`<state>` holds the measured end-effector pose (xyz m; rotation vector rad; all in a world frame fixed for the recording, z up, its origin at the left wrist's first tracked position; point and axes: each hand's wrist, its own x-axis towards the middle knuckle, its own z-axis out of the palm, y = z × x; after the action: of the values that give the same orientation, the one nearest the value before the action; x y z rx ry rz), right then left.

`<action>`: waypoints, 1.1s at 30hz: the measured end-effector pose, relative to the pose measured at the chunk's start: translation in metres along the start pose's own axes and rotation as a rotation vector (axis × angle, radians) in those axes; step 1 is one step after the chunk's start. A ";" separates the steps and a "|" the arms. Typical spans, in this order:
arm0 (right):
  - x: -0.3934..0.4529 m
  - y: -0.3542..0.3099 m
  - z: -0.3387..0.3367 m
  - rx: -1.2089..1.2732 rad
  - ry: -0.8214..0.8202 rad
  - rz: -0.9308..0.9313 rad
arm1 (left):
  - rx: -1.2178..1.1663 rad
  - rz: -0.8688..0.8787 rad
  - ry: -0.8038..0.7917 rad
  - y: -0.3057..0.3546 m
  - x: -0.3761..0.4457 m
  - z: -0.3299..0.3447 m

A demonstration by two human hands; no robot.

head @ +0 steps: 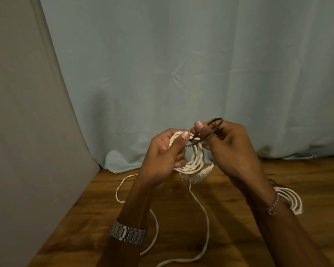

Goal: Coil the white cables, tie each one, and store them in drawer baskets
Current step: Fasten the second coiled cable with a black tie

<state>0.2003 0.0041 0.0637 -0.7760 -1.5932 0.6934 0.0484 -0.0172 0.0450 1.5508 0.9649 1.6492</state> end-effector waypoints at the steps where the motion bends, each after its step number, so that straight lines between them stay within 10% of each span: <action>1: -0.001 0.001 0.001 -0.009 0.005 -0.005 | -0.009 0.000 0.011 0.000 0.000 0.003; 13: -0.003 -0.001 0.003 -0.175 0.051 -0.114 | -0.399 0.061 0.104 0.008 0.000 0.017; 33: -0.005 0.001 0.023 0.009 0.175 -0.158 | -0.125 0.092 0.189 0.010 -0.008 0.036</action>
<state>0.1786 0.0003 0.0559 -0.6769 -1.4725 0.5045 0.0852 -0.0269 0.0505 1.3932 0.8784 1.9101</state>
